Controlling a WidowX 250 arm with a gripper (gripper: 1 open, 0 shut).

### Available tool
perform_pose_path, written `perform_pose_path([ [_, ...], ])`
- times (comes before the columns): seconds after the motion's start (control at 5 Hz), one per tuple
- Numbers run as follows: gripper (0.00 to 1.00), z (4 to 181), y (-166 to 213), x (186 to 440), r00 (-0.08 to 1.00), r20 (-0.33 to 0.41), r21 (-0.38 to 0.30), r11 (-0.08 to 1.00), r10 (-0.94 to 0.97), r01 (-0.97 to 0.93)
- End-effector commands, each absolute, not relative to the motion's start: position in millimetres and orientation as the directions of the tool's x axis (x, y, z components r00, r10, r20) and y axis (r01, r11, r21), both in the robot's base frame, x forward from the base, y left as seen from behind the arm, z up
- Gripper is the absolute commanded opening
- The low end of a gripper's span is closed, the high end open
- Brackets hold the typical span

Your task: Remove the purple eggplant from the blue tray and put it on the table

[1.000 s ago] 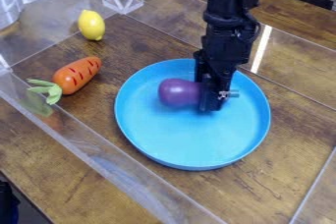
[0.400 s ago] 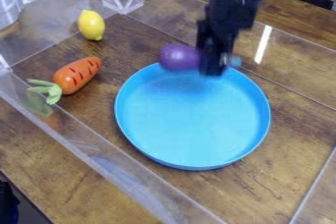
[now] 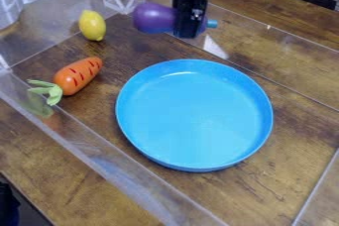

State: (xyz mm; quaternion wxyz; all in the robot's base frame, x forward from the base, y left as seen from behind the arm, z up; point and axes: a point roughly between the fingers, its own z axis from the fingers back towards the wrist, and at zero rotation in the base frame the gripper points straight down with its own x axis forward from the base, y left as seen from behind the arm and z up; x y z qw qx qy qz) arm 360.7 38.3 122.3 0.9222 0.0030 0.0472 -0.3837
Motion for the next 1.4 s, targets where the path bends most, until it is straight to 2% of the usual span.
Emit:
perform_pose_path([
  [0.0, 0.0, 158.5, 42.2, 363.1, 0.647, -0.039, 0.043, 0.645, -0.762, 0.763],
  [0.4, 0.0, 144.4, 20.8, 368.5, 0.552, -0.055, 0.042, 0.551, -0.832, 0.834],
  [0.6, 0.0, 143.2, 16.3, 381.9, 0.509, -0.066, 0.043, 0.507, -0.858, 0.861],
  [1.2, 0.0, 149.9, 24.1, 390.6, 0.437, -0.094, 0.046, 0.434, -0.895, 0.9],
])
